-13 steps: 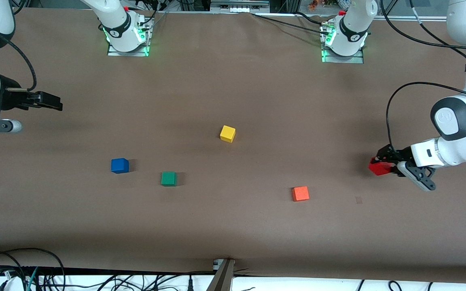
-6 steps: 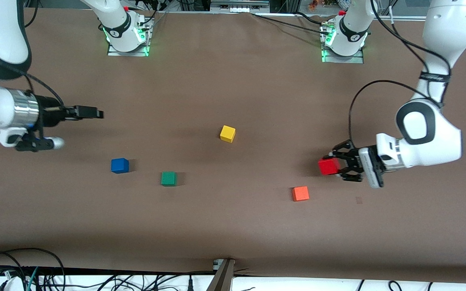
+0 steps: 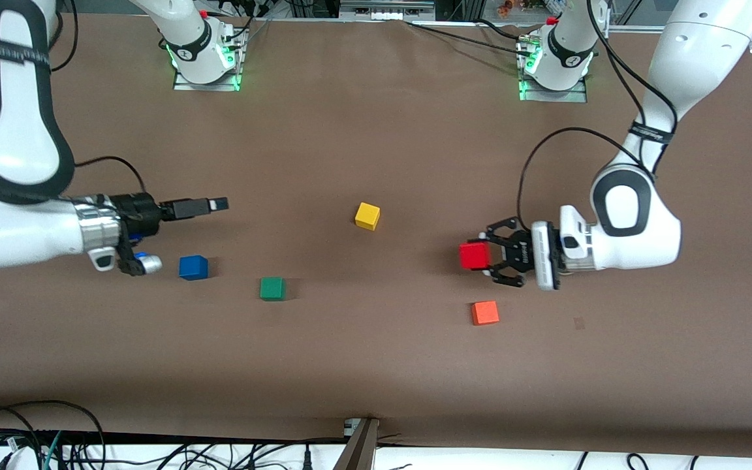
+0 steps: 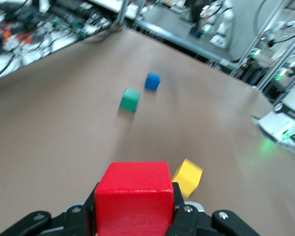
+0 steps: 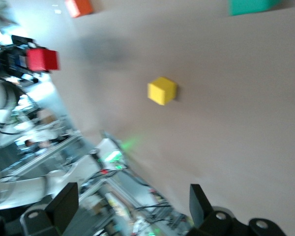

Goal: Pass red block to right arm, stack on blue
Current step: 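Lift the red cube with the left gripper while the right gripper reaches inward, then carry the red cube toward the right gripper and close the right gripper, then open the left gripper and withdraw it while the right gripper holds the cube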

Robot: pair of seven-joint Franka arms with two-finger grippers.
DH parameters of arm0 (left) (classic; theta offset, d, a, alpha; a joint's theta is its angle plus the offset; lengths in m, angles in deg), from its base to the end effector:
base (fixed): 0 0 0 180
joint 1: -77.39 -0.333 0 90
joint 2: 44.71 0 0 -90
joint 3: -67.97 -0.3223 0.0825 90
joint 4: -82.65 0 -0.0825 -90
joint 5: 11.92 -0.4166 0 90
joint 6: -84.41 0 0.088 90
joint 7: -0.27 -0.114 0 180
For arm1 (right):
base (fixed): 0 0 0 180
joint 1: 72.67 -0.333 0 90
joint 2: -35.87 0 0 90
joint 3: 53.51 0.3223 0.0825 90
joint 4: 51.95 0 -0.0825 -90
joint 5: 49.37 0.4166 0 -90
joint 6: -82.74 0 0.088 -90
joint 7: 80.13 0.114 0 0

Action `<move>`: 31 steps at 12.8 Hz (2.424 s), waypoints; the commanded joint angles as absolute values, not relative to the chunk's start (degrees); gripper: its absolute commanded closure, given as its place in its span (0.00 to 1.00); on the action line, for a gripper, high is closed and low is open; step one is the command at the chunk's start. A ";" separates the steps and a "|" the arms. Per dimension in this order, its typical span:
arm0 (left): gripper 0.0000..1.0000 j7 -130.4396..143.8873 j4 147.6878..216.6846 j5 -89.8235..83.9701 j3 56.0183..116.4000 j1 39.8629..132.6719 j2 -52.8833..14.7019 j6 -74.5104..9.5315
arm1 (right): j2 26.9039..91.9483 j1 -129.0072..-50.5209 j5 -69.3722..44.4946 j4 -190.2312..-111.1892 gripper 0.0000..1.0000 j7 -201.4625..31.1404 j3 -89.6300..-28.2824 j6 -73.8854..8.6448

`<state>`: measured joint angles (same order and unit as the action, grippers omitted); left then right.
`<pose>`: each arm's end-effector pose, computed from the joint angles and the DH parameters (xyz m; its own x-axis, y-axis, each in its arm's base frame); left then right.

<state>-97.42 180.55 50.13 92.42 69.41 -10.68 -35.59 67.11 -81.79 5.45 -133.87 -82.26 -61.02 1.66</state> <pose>0.6685 -0.2161 0.2719 0.3615 -0.4311 0.8267 -0.9297 -0.0996 0.3546 0.6823 0.1387 0.3792 0.8797 0.1594 -0.4481 -0.2564 -0.6346 -0.7291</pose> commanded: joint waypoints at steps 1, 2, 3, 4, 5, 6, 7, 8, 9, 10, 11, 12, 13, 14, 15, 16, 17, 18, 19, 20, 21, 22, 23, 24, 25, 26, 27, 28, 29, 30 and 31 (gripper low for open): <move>0.96 -104.55 176.96 57.22 96.26 69.39 -6.48 -35.30 | 70.49 -81.72 17.20 -135.70 0.00 -86.43 -61.06 0.13; 0.97 -107.02 176.96 59.34 96.45 70.87 -6.39 -35.65 | 71.46 -81.98 20.90 -136.93 0.00 -88.72 -60.98 -1.10; 0.96 -109.30 176.96 63.36 96.45 71.93 -6.13 -36.26 | 71.82 -82.68 24.59 -138.51 0.00 -90.57 -60.89 -2.24; 0.96 -112.63 176.96 67.93 96.45 73.68 -5.87 -37.13 | 72.17 -83.99 28.29 -140.26 0.00 -92.59 -60.89 -3.65; 0.96 -115.89 176.96 72.32 96.45 75.44 -5.86 -38.88 | 73.04 -85.22 32.67 -142.02 0.00 -95.65 -60.80 -4.70; 0.96 -117.83 176.96 75.24 96.45 76.76 -5.78 -40.64 | 74.70 -86.54 38.72 -143.26 0.00 -99.08 -60.80 -4.71; 0.96 -118.29 176.96 77.79 96.45 78.26 -5.69 -42.22 | 75.85 -87.94 43.31 -143.88 0.00 -101.90 -60.80 -4.80; 0.96 -118.29 176.96 80.34 96.36 79.58 -5.60 -43.37 | 76.65 -89.44 45.96 -144.23 0.00 -102.88 -60.89 -5.15; 0.96 -118.29 176.96 82.28 96.36 81.07 -5.60 -44.34 | 76.66 -90.32 47.21 -144.41 0.00 -103.07 -60.89 -6.29; 0.97 -118.29 176.96 84.21 96.27 82.39 -5.08 -46.00 | 76.66 -91.55 47.65 -144.67 0.00 -103.24 -60.80 -7.78; 0.96 -118.38 176.00 84.84 96.19 83.10 -4.55 -46.63 | 76.66 -92.69 48.79 -144.76 0.00 -103.24 -60.89 -9.10; 0.96 -118.38 175.38 84.94 96.18 83.28 -4.20 -46.63 | 76.66 -93.66 49.15 -144.94 0.00 -103.33 -60.80 -10.15; 0.97 -118.38 175.29 84.94 96.18 83.37 -4.19 -47.07 | 76.57 -94.28 49.67 -144.94 0.00 -103.33 -60.89 -11.21; 0.97 -118.29 175.20 85.11 96.27 83.98 -4.11 -48.21 | 76.48 -94.90 50.20 -144.94 0.00 -103.33 -60.89 -11.91; 0.97 -118.29 174.85 85.72 96.19 84.33 -4.11 -48.65 | 76.48 -95.51 50.29 -144.94 0.00 -103.33 -60.80 -12.62; 0.97 -118.29 174.41 85.90 96.18 84.77 -3.50 -48.66 | 76.48 -96.21 51.17 -145.03 0.00 -103.42 -60.89 -13.41; 0.97 -118.38 173.71 86.16 96.18 84.95 -3.14 -48.74 | 76.48 -96.83 51.70 -145.03 0.00 -103.42 -60.80 -13.68; 0.97 -118.29 173.62 86.69 96.18 85.13 -3.14 -49.01 | 76.48 -97.27 52.05 -145.03 0.00 -103.42 -60.80 -14.46; 0.97 -118.29 173.62 86.69 96.18 85.48 -3.14 -49.97 | 76.48 -97.88 53.01 -145.03 0.00 -103.42 -60.89 -14.91; 0.97 -118.12 173.18 86.69 96.01 85.65 -3.05 -50.67 | 76.48 -98.41 53.89 -145.03 0.00 -103.42 -60.89 -14.91; 0.97 -118.12 172.48 86.96 96.01 86.00 -2.79 -51.11 | 76.31 -98.42 53.99 -145.03 0.00 -103.42 -60.80 -15.17; 1.00 -117.51 172.47 87.22 96.01 86.35 -2.79 -51.38 | 76.22 -98.59 53.99 -145.03 0.00 -103.33 -60.89 -15.26; 1.00 -117.50 172.39 88.61 96.18 86.71 -2.79 -51.38 | 76.22 -98.68 53.99 -145.03 0.00 -103.33 -60.80 -15.26; 1.00 -117.50 172.39 89.76 96.01 87.06 -2.79 -51.38 | 76.22 -98.77 54.25 -145.03 0.01 -103.33 -60.80 -15.26; 1.00 -117.50 172.30 89.86 95.92 87.41 -2.70 -51.38 | 76.22 -98.94 54.42 -145.11 0.14 -103.42 -60.89 -15.35; 1.00 -117.41 171.60 89.77 95.92 87.41 -2.79 -51.38 | 76.13 -98.95 54.43 -145.03 0.50 -103.42 -60.89 -15.87; 1.00 -117.33 171.25 89.60 95.92 87.41 -2.88 -51.38 | 76.13 -98.86 54.43 -145.03 0.83 -103.25 -60.89 -15.62; 1.00 -117.06 171.24 89.16 95.75 87.41 -3.05 -52.25 | 76.04 -98.77 54.43 -144.94 0.94 -103.24 -60.89 -15.35; 1.00 -117.06 171.16 89.07 95.74 87.41 -3.14 -52.87 | 76.13 -98.77 54.43 -144.94 0.95 -103.24 -60.89 -15.26; 1.00 -116.97 171.16 89.07 95.74 87.41 -3.14 -53.14 | 76.13 -98.68 54.34 -144.94 0.96 -103.24 -60.89 -15.26; 0.99 -117.15 171.16 88.98 95.48 87.41 -3.40 -53.23 | 76.04 -98.68 54.43 -144.94 0.96 -103.16 -60.98 -15.17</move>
